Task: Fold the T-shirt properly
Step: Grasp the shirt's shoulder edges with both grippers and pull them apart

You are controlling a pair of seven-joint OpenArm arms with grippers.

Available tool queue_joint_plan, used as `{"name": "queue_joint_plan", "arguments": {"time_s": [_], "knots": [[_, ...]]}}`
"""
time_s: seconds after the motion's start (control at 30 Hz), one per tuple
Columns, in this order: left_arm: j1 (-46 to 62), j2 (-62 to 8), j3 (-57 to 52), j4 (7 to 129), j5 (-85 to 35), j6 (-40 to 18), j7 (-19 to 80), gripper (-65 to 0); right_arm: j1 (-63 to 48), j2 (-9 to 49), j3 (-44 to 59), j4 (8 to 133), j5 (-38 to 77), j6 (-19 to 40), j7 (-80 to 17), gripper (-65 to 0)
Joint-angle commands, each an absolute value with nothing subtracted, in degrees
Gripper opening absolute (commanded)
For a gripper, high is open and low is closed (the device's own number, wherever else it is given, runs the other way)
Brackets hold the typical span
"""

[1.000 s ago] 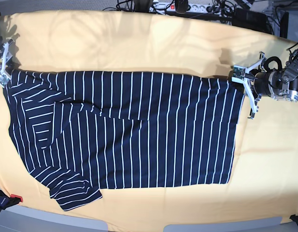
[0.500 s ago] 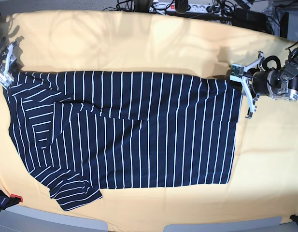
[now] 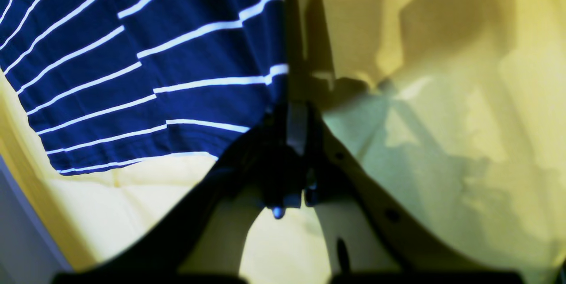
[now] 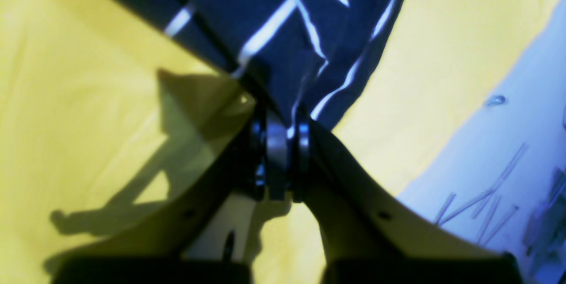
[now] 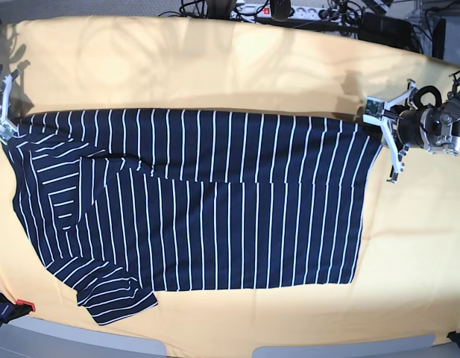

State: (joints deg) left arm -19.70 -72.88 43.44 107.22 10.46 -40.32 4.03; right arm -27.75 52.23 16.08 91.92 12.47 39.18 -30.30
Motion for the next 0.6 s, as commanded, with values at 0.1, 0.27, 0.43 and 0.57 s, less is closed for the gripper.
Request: {"name": "queue_joint_plan", "arguments": {"time_s": [0.1,0.27,0.43,0.57], "knots": [[-20.7,-76.2,42.7,107.7,10.6,-40.0,1.3,-65.0,-27.5,57.5,16.8,93.2,18.4,40.0,-34.3,-65.0],[-20.6,-78.3,42.7,110.0,10.4,-40.0,-2.0,-65.0,-28.1,59.9,16.8,94.8,23.1,40.0,-37.9,-65.0],[-20.5,-81.0,42.7,113.6,9.8,-40.0,-2.0,-65.0,-28.1,59.9,16.8,94.9,26.5,40.0,-41.8,-65.0],[-20.5,-82.6,42.7,114.9,9.3,-40.0,-2.0,-65.0,-28.1,59.9,16.8,94.9,29.3,40.0,-45.2,-65.0]]}}
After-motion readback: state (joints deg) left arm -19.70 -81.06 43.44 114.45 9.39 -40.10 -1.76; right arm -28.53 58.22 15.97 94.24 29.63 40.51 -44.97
